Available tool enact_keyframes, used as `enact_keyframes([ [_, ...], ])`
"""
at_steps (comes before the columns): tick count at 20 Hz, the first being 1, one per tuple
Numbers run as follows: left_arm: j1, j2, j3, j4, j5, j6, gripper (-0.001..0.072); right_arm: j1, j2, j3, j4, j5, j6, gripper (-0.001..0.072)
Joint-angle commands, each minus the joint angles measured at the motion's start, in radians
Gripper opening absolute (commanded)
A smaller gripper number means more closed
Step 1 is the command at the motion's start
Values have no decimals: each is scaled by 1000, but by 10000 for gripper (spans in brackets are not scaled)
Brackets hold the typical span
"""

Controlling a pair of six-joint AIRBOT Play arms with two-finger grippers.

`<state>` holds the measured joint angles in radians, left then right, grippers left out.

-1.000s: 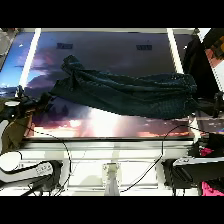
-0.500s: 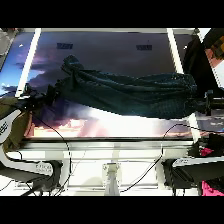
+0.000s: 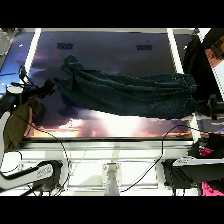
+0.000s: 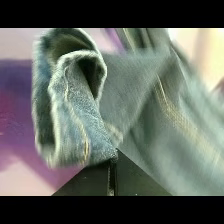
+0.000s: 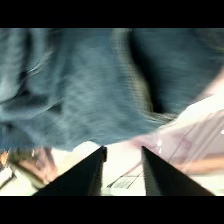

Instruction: Fold the clothes and pants, and hang the long-sleeved shirts on hangers.

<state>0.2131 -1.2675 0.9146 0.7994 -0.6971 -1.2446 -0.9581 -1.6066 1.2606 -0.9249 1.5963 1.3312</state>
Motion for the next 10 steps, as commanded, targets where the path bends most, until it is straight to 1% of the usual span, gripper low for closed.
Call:
enact_keyframes([
  [1, -71, 152, 1, 518, -185, -259, 4, -124, 45, -66, -78, -49, 9, 377],
  [2, -85, 170, 1, 552, -217, -260, 4, -149, 45, -89, -85, -72, 24, 396],
  [4, -99, 182, 1, 560, -241, -260, 5, -166, 45, -119, -84, -153, 71, 396],
  [5, -101, 180, 1, 562, -241, -260, 5, -158, 45, -125, -77, -182, 71, 396],
  [6, -101, 178, 1, 561, -241, -260, 5, -144, 41, -125, -74, -193, 71, 429],
  [7, -101, 179, 1, 561, -242, -260, 5, -126, 35, -124, -74, -206, 71, 551],
  [8, -101, 179, 1, 561, -244, -260, 5, -102, 30, -124, -77, -227, 71, 615],
  [10, -101, 179, 1, 561, -254, -260, 5, -51, 26, -124, -83, -287, 71, 621],
])
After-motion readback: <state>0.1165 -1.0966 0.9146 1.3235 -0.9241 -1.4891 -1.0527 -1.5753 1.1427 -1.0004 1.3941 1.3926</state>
